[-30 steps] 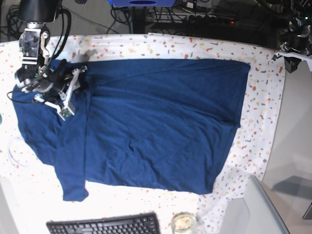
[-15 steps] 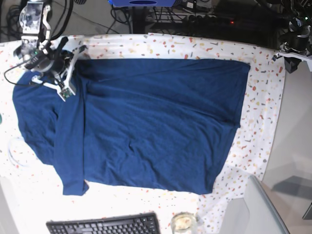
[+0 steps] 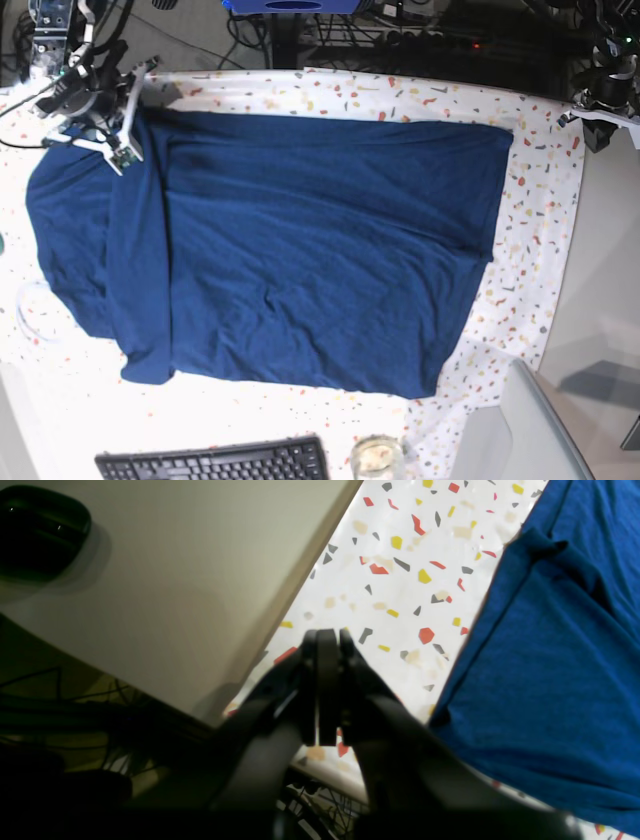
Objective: Layout the t-shirt on the table in an organized manner, then fold the t-shirt properly
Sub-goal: 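Grasp the shirt's corner with the right gripper and pull it outward, then regrasp the shirt's edge with both grippers at opposite corners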
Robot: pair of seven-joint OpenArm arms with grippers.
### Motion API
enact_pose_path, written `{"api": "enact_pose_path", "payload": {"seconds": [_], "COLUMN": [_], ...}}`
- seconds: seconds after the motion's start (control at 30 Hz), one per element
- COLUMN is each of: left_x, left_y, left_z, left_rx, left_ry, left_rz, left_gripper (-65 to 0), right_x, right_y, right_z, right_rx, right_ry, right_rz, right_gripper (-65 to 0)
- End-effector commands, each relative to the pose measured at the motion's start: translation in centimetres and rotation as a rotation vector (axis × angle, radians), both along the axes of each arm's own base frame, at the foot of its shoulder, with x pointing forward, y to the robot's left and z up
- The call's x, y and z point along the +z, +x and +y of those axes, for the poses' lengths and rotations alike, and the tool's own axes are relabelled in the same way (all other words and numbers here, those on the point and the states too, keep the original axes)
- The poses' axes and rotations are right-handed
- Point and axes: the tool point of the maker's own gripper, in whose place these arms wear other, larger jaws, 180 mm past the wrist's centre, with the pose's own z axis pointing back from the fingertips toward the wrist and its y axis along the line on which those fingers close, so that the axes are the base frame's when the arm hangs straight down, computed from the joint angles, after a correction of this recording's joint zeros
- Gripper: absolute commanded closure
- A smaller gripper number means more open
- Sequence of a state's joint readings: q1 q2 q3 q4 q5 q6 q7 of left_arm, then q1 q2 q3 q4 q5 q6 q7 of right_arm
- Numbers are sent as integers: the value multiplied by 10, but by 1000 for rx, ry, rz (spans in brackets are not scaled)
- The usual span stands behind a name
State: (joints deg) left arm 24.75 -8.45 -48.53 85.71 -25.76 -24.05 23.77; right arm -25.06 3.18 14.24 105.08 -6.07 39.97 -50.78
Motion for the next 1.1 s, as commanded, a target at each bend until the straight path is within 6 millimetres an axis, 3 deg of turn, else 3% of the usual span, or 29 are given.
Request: {"api": "enact_pose_path", "payload": {"seconds": [0.0, 0.2, 0.47, 0.57, 0.67, 0.77, 0.87, 0.97, 1.07], "left_x": [13, 15, 4, 1, -6, -5, -16, -31, -45], "left_y": [7, 21, 45, 60, 67, 84, 100, 112, 124], "left_z": [6, 5, -26, -42, -62, -83, -108, -123, -132], "left_rx": [-9, -25, -123, -163, -185, -225, -266, -279, -280], "left_ry": [29, 61, 65, 46, 11, -16, -66, -120, -164], "left_rz": [-39, -38, -14, -26, -33, -61, -67, -53, -38], "left_gripper": [0, 0, 0, 0, 0, 0, 0, 0, 0], "right_x": [7, 1, -8, -5, 4, 16, 30, 26, 10], "right_y": [5, -13, -32, -31, -28, -11, 20, 42, 55], "right_z": [-3, -3, 18, 16, -2, -22, -56, -87, -104], "right_rx": [7, 11, 109, 109, 106, 53, -52, -165, -258], "right_ry": [-8, -10, 8, -2, -66, -94, -131, -131, -85], "right_rz": [-25, 18, 75, 74, 77, 17, -71, -93, -85], "right_gripper": [0, 0, -6, -96, -267, -347, -348, -341, -225]}}
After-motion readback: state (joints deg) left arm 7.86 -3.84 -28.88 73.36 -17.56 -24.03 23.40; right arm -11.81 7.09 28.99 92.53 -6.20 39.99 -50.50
